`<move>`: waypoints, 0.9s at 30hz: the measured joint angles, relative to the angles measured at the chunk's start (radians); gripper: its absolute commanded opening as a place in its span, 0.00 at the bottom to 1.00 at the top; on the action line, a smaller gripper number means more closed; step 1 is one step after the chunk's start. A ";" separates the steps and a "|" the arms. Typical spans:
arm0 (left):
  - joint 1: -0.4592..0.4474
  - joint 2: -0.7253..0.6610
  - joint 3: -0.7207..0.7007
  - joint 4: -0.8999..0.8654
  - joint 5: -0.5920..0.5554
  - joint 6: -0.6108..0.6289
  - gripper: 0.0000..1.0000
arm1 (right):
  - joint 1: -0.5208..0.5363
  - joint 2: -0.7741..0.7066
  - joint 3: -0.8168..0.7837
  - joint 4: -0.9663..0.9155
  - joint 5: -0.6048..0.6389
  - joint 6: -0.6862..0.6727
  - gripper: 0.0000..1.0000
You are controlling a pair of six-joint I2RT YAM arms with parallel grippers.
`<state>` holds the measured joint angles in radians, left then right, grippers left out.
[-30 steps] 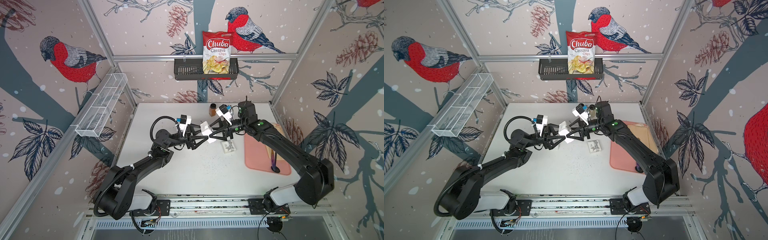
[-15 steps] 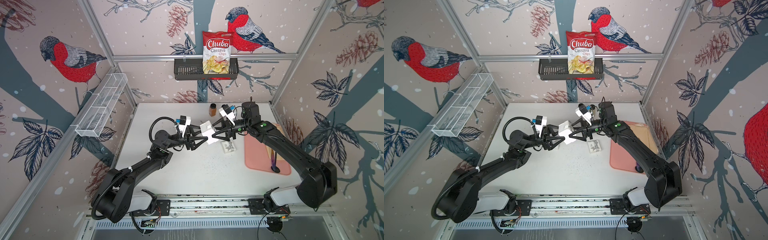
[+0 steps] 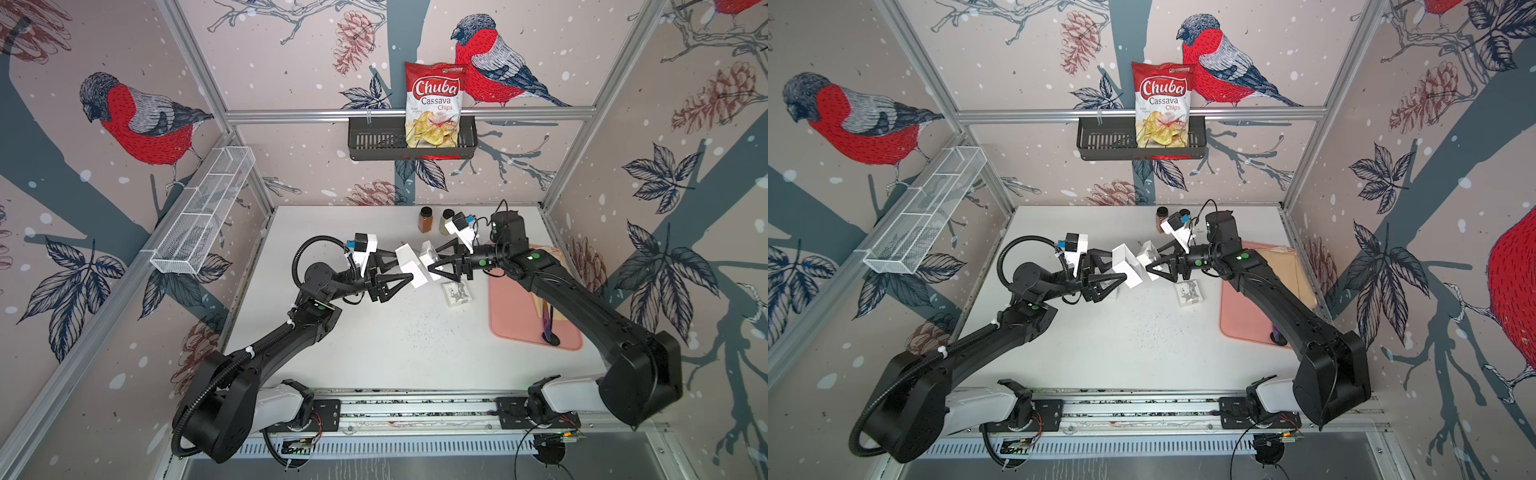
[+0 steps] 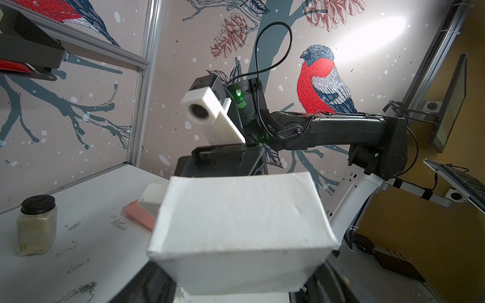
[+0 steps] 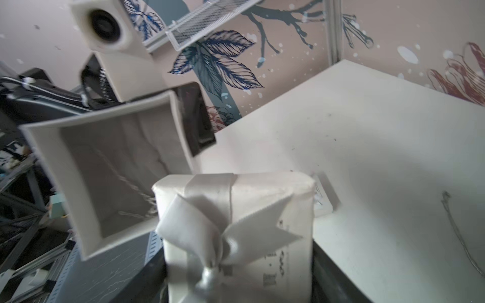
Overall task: Take the necklace out of the lift-off lid jewelry box
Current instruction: Place the lid at the center of the board.
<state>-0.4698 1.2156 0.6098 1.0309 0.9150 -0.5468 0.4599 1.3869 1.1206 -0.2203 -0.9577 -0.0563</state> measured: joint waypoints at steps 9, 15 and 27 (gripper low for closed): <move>0.001 -0.069 -0.002 -0.097 -0.011 0.053 0.77 | 0.106 0.159 -0.085 -0.021 0.309 0.093 0.72; 0.001 -0.090 -0.013 -0.130 -0.029 0.075 0.76 | 0.142 0.322 -0.056 -0.056 0.468 0.139 0.72; 0.001 -0.106 -0.026 -0.153 -0.033 0.083 0.77 | 0.134 0.393 -0.019 -0.104 0.590 0.163 0.82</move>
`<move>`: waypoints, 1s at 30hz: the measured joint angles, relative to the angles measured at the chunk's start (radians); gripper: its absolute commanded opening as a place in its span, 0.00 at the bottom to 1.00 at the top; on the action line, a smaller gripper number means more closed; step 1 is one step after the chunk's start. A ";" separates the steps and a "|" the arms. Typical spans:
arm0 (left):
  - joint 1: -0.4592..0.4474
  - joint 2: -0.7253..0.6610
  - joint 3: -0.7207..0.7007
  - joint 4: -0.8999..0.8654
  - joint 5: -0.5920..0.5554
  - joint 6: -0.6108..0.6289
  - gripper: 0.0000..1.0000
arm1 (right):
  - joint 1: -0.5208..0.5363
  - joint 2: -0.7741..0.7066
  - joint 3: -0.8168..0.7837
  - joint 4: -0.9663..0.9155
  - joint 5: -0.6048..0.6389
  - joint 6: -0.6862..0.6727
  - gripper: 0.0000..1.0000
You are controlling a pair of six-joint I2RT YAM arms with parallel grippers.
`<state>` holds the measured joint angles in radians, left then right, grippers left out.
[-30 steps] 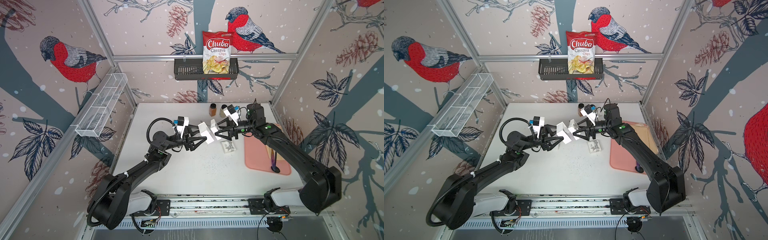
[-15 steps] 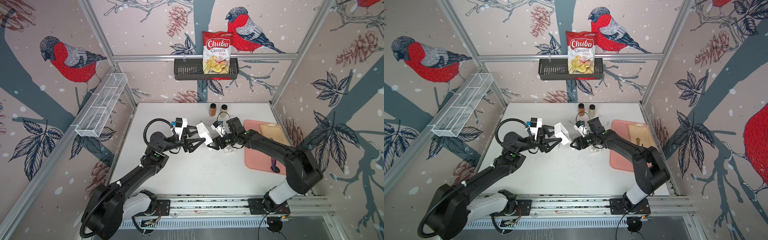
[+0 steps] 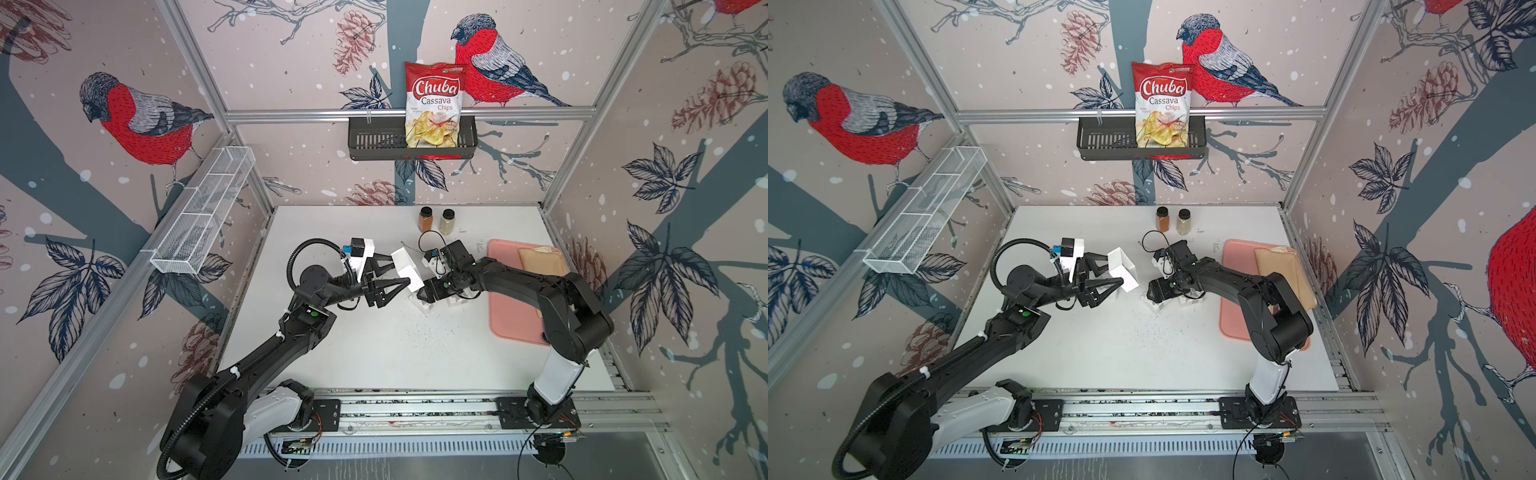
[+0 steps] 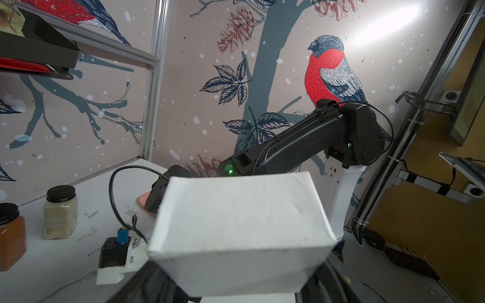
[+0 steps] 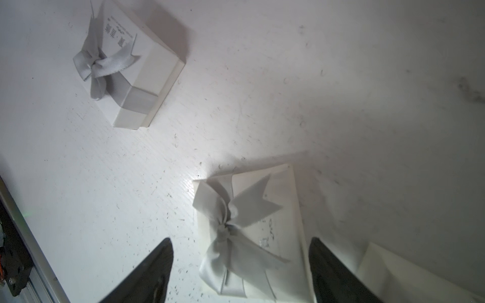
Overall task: Take the necklace out of the lift-off lid jewelry box
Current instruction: Place the lid at the center of the board, then place the jewelry box at the center of the board.
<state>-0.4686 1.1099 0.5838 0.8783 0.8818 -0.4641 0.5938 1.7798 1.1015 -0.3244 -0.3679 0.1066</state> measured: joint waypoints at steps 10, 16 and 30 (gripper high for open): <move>0.000 0.003 -0.009 -0.005 0.001 0.000 0.77 | -0.084 -0.206 -0.051 0.026 -0.175 -0.060 0.64; 0.000 0.016 -0.014 0.018 0.009 0.000 0.77 | -0.113 -0.369 -0.078 0.132 -0.381 -0.106 0.50; 0.000 0.034 -0.015 0.116 0.148 -0.013 0.77 | -0.122 -0.504 -0.082 0.278 -0.733 -0.160 0.41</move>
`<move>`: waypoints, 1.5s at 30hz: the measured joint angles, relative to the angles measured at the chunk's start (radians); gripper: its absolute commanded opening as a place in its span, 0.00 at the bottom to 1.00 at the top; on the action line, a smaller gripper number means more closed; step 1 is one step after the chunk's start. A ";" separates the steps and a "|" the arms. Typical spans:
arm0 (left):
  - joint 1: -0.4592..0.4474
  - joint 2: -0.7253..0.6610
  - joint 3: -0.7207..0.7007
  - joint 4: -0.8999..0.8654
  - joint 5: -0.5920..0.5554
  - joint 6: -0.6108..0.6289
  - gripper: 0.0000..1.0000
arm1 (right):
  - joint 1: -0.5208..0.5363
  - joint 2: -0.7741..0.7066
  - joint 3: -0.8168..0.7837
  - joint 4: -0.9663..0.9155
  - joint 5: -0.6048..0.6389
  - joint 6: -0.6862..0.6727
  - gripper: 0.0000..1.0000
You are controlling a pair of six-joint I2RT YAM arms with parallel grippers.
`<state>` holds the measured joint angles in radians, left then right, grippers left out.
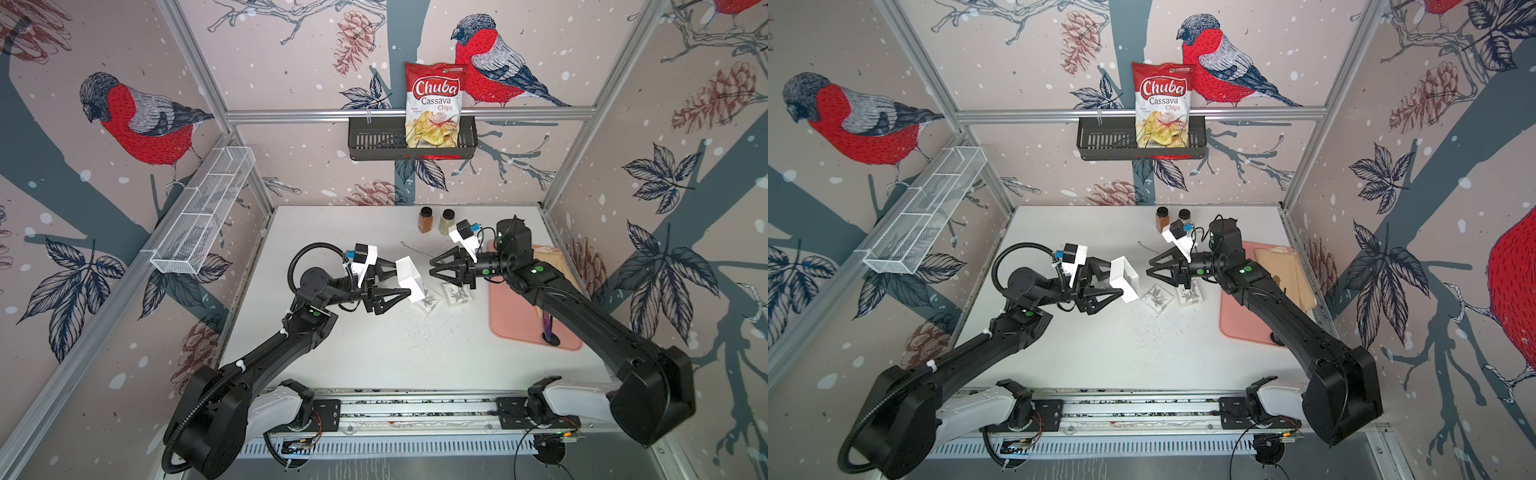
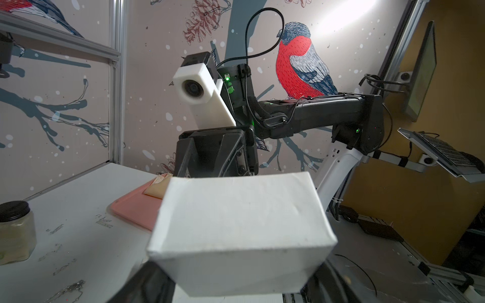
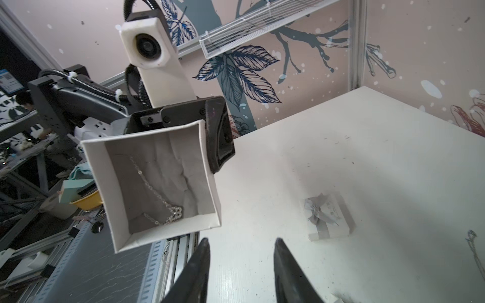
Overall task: Take the necklace out of the lift-off lid jewelry box
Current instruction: Place the jewelry box at the center of the board.
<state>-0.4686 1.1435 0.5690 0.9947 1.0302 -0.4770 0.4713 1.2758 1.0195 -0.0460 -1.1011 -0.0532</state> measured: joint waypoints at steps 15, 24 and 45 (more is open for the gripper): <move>-0.001 -0.002 0.005 0.016 0.094 -0.006 0.77 | 0.089 0.053 0.071 -0.039 -0.088 -0.059 0.36; -0.002 -0.002 0.013 0.001 0.095 0.005 0.77 | 0.113 0.068 0.084 -0.045 -0.072 -0.061 0.31; -0.002 -0.013 0.016 -0.103 0.063 0.072 0.89 | 0.131 0.045 0.086 -0.106 0.066 -0.074 0.03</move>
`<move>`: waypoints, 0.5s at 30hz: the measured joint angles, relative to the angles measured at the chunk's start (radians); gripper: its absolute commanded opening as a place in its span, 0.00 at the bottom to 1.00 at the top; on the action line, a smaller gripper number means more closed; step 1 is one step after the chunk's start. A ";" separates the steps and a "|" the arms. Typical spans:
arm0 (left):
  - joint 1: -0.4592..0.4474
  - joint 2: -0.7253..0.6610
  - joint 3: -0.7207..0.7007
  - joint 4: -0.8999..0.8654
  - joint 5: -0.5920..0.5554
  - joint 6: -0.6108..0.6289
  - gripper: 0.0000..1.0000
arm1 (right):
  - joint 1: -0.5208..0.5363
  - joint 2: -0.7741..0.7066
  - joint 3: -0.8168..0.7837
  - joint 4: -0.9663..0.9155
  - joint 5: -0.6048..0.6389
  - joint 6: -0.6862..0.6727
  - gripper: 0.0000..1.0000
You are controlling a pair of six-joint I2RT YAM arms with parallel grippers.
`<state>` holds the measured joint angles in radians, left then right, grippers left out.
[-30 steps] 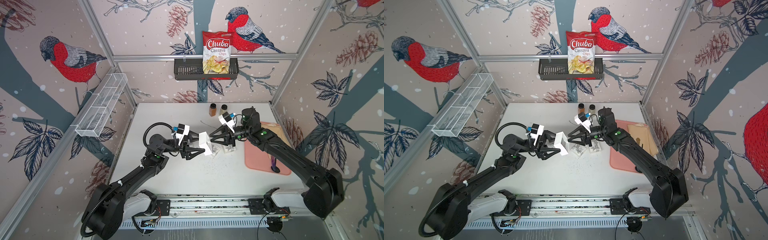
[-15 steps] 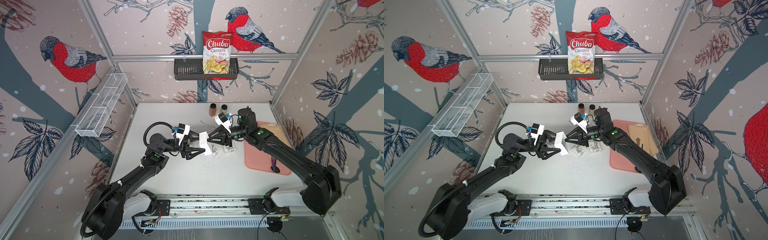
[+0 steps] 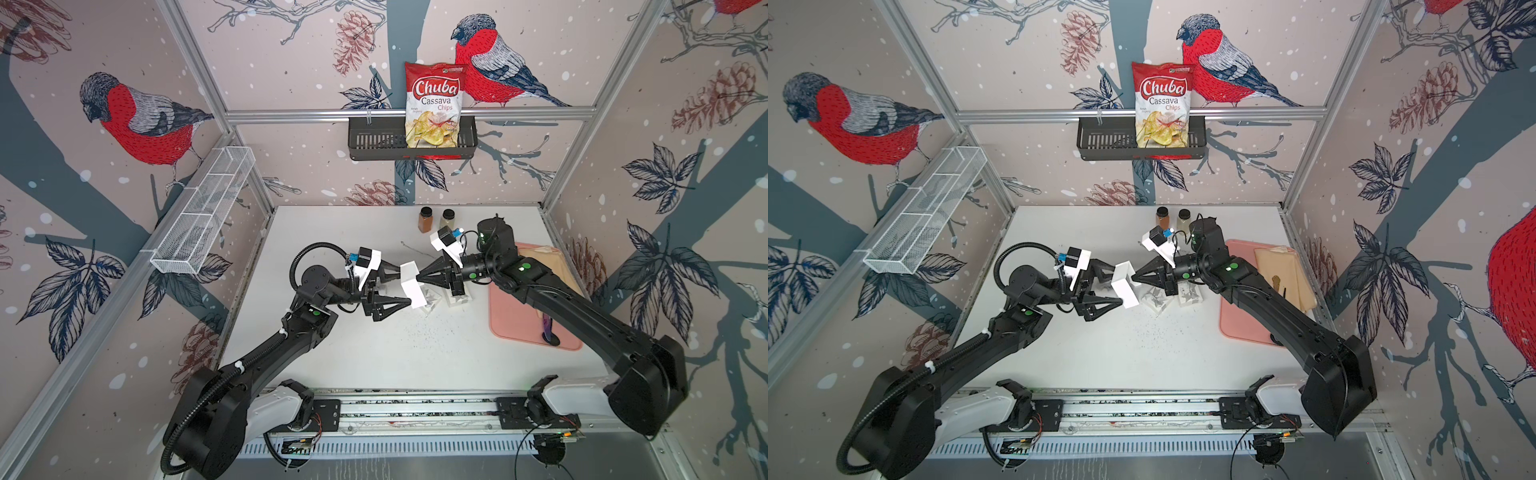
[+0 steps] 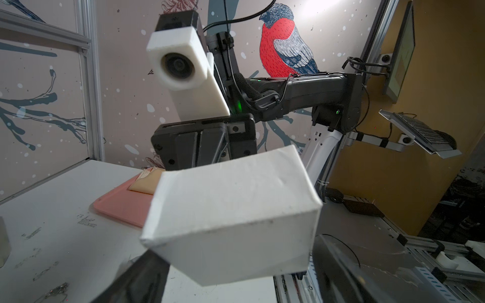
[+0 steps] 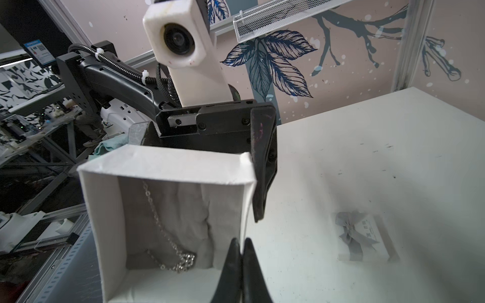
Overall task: Take the necklace out of the lift-off lid jewelry box
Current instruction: Place the jewelry box at the center of the board.
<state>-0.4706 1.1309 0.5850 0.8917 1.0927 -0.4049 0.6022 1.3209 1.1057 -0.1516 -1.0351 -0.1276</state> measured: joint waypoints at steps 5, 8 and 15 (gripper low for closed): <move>0.028 -0.090 0.015 -0.185 -0.116 0.074 0.90 | 0.040 -0.011 -0.001 -0.050 0.175 0.001 0.02; 0.067 -0.169 0.016 -0.254 -0.232 0.090 0.89 | 0.088 0.002 -0.001 -0.099 0.333 0.007 0.02; 0.132 -0.253 -0.002 -0.350 -0.529 0.063 0.84 | 0.238 0.149 0.001 -0.198 0.660 0.061 0.00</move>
<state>-0.3382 0.8780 0.5831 0.5415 0.5632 -0.3416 0.8402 1.4696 1.1065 -0.3500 -0.3748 -0.0662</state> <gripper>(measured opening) 0.853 0.051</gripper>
